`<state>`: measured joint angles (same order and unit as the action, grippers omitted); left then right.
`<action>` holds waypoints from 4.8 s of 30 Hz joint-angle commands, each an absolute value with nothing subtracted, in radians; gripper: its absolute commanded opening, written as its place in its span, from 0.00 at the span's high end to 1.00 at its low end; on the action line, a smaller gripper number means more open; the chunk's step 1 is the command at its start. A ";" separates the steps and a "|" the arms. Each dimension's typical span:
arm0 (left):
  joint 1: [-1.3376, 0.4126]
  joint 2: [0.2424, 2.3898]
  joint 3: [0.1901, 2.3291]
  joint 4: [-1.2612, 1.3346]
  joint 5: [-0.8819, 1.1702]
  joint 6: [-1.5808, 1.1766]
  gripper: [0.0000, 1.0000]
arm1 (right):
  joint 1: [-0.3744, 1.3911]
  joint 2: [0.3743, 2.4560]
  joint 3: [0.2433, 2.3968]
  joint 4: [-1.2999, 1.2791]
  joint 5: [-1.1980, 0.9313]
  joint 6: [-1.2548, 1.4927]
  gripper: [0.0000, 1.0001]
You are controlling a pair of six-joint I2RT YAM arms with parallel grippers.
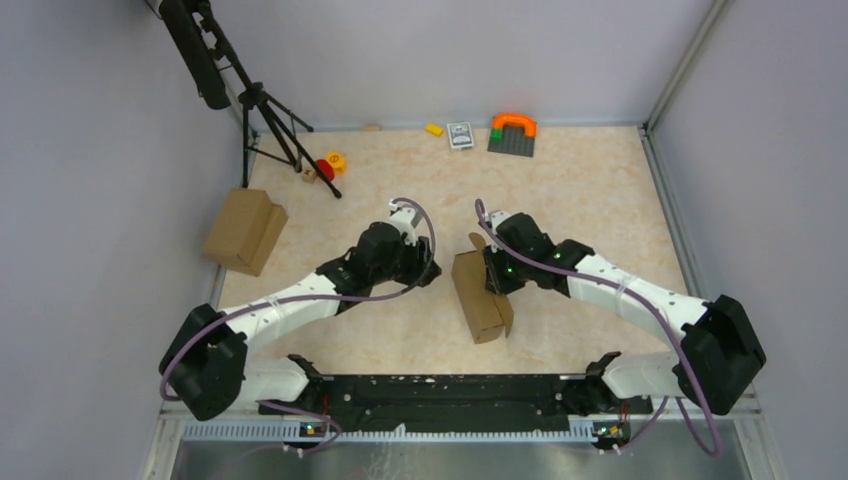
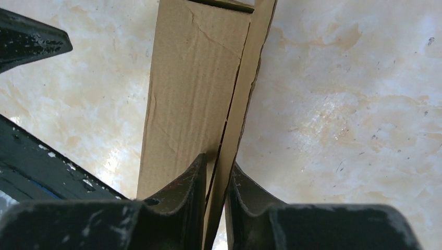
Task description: Fold the paper box
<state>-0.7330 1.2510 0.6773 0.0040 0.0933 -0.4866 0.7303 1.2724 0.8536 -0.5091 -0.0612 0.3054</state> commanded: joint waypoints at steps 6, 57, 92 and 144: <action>-0.681 1.388 0.819 0.159 0.229 -0.360 0.36 | 0.729 1.261 0.909 -0.561 -0.051 0.278 0.81; -0.673 1.266 0.849 -0.113 0.163 -0.377 0.42 | 0.932 1.240 0.920 -0.632 0.029 0.332 0.52; -0.650 1.256 0.838 -0.076 0.511 -0.143 0.71 | 0.933 1.260 0.950 -0.574 -0.231 0.104 0.49; -0.817 1.325 0.880 -0.251 0.128 -0.301 1.00 | 0.933 1.354 0.964 -0.551 -0.152 0.067 0.51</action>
<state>-0.7860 1.3293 0.8696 -0.2211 0.1913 -0.2981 0.9226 1.3640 0.9325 -0.6193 -0.1936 0.0738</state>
